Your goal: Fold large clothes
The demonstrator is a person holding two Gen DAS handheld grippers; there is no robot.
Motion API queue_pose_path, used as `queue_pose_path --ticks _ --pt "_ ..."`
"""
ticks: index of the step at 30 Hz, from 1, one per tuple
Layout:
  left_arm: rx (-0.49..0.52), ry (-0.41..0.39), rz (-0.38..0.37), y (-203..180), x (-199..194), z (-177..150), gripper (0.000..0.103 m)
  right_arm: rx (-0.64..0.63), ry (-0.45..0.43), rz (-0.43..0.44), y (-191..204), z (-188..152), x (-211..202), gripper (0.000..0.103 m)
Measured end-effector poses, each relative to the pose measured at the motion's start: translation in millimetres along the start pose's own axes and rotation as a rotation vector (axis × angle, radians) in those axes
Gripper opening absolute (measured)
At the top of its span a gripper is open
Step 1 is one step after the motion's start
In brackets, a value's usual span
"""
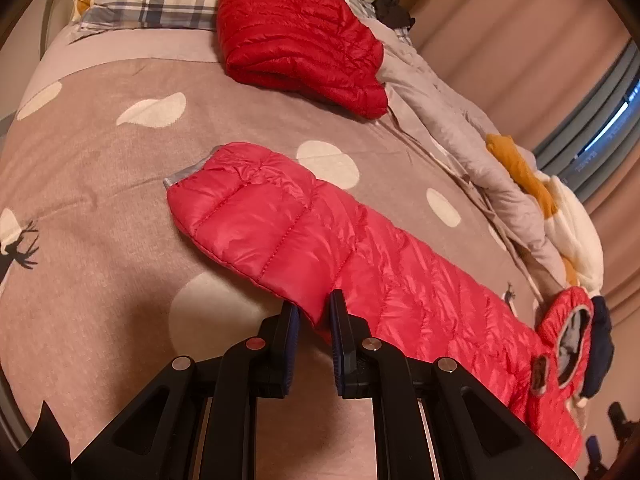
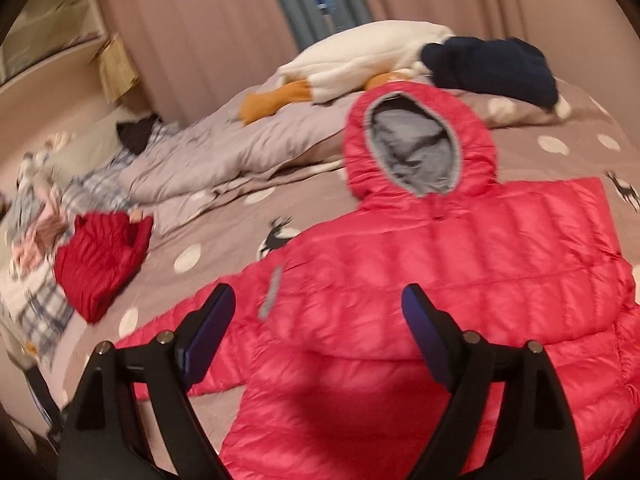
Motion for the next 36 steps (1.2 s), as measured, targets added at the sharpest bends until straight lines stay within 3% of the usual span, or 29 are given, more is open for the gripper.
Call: queue_pose_path --ticks 4,13,22,27,36 --pt "0.000 0.001 0.011 -1 1 0 0.010 0.032 -0.025 -0.072 -19 17 -13 0.091" --pt "-0.023 0.000 0.026 -3 2 -1 0.010 -0.115 -0.123 -0.298 -46 36 -42 0.093" --pt "0.043 0.002 0.061 -6 6 -4 0.010 -0.121 -0.141 -0.355 -87 58 -51 0.101" --pt "0.042 0.007 0.068 -5 8 -3 0.010 -0.200 -0.095 -0.494 -114 60 -26 0.101" --pt "0.090 0.001 0.120 -12 12 -3 0.011 -0.040 0.030 -0.501 -176 48 25 0.101"
Point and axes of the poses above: each gripper's, at about its wrist camera, not at the fingertips, and x roughly the way its jaws point, y to its left, z to its top, the point moved 5 cm from there along x, roughly the way its jaws point, and after that the axes turned 14 degrees about x, right-handed, at the moved point
